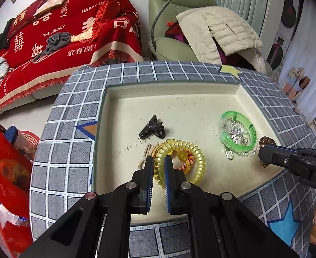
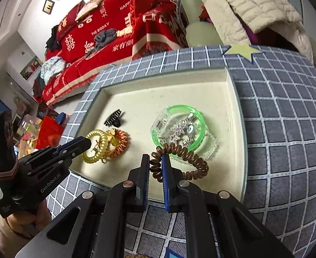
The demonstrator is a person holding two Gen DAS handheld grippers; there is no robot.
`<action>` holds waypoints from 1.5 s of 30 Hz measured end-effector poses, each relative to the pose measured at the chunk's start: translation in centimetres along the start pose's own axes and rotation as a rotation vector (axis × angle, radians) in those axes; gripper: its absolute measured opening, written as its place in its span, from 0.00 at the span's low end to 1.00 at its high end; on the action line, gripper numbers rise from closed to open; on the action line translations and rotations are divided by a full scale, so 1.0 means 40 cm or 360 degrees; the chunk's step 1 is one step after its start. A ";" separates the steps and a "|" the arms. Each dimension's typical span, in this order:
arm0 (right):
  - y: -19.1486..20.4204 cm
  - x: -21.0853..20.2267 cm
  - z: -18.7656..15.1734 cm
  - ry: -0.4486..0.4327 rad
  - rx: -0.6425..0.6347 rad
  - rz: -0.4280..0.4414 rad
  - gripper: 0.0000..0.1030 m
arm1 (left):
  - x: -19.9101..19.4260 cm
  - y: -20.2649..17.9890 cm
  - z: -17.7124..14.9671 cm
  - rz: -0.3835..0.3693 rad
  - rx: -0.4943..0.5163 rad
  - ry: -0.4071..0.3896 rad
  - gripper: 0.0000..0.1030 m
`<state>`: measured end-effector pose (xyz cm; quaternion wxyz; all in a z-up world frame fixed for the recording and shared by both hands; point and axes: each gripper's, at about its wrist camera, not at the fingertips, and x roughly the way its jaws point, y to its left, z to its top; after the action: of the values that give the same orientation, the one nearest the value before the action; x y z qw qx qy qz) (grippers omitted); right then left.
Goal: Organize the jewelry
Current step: 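Carry the yellow coil in the left tool while the right tool carries the brown coil to the tray, then open the left tool onto the orange coil while the right tool releases the brown coil beside the bangle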
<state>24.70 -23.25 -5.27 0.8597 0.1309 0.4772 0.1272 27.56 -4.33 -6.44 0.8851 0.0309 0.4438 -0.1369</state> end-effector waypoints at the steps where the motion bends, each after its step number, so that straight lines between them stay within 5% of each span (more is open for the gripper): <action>1: -0.004 0.012 -0.001 0.0015 0.0005 0.0001 0.12 | 0.011 -0.001 -0.001 0.0003 0.0002 0.0012 0.30; 27: -0.015 0.074 0.027 0.0009 -0.0008 -0.0097 0.15 | 0.069 -0.027 0.011 0.0178 0.0078 -0.0012 0.30; 29: -0.020 0.076 0.025 0.0027 0.0016 -0.0072 0.24 | 0.065 -0.027 0.008 0.0177 0.0076 -0.0011 0.30; 31: -0.027 0.069 0.023 0.0012 0.0054 -0.0045 0.54 | 0.059 -0.024 0.004 0.0172 0.0059 -0.0016 0.30; 32: -0.028 0.064 0.022 -0.0008 0.0063 -0.0039 0.58 | 0.056 -0.021 0.001 0.0167 0.0049 -0.0022 0.30; 41: -0.024 0.026 0.020 -0.0062 0.0106 0.0044 0.64 | 0.056 -0.019 -0.009 0.0162 0.0031 -0.0001 0.30; 45: -0.025 0.045 0.018 0.0014 0.0122 0.0040 0.76 | 0.057 -0.027 -0.009 0.0189 0.0056 -0.0002 0.30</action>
<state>26.35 -23.62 -6.67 0.8502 0.1693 0.4838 0.1202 28.28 -5.80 -8.41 0.8912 0.0727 0.4383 -0.0920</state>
